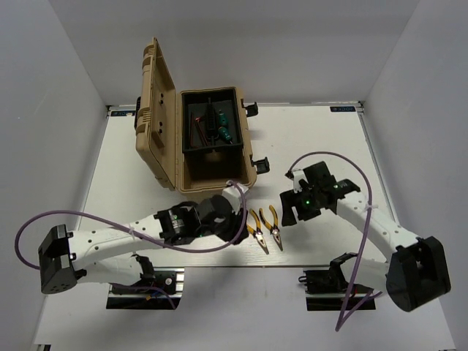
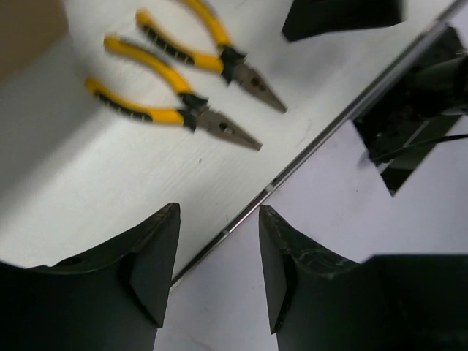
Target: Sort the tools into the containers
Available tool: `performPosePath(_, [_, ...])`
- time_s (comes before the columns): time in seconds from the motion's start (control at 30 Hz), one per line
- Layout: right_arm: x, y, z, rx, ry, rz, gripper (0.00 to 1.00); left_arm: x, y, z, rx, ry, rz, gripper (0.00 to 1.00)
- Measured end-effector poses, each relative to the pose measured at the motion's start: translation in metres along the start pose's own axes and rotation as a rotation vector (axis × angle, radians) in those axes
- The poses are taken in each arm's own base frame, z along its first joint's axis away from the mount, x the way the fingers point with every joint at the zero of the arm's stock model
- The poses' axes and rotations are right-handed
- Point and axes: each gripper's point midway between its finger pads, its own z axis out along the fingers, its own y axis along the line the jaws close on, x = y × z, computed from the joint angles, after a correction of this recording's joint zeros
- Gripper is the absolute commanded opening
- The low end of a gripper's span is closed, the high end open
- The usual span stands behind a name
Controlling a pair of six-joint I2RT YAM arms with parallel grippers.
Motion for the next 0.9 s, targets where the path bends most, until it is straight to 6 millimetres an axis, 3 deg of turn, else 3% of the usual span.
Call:
performPosePath(0.17, [-0.009, 0.004, 0.018, -0.018, -0.085, 0.003, 0.68, 0.040, 0.009, 0.014, -0.121, 0.042, -0.086, 0.60])
performPosePath(0.4, [-0.029, -0.009, 0.049, 0.080, -0.113, 0.041, 0.59, 0.055, 0.012, 0.033, -0.232, -0.010, -0.192, 0.63])
performPosePath(0.57, [-0.036, -0.019, 0.062, 0.157, -0.133, 0.060, 0.54, 0.070, 0.024, 0.035, -0.288, -0.052, -0.250, 0.63])
performPosePath(0.73, [-0.047, -0.021, 0.065, 0.193, -0.182, 0.071, 0.51, 0.065, 0.026, 0.032, -0.306, -0.110, -0.291, 0.63])
performPosePath(0.9, [-0.045, -0.021, 0.071, 0.199, -0.186, 0.085, 0.51, 0.060, 0.025, 0.030, -0.310, -0.145, -0.310, 0.66])
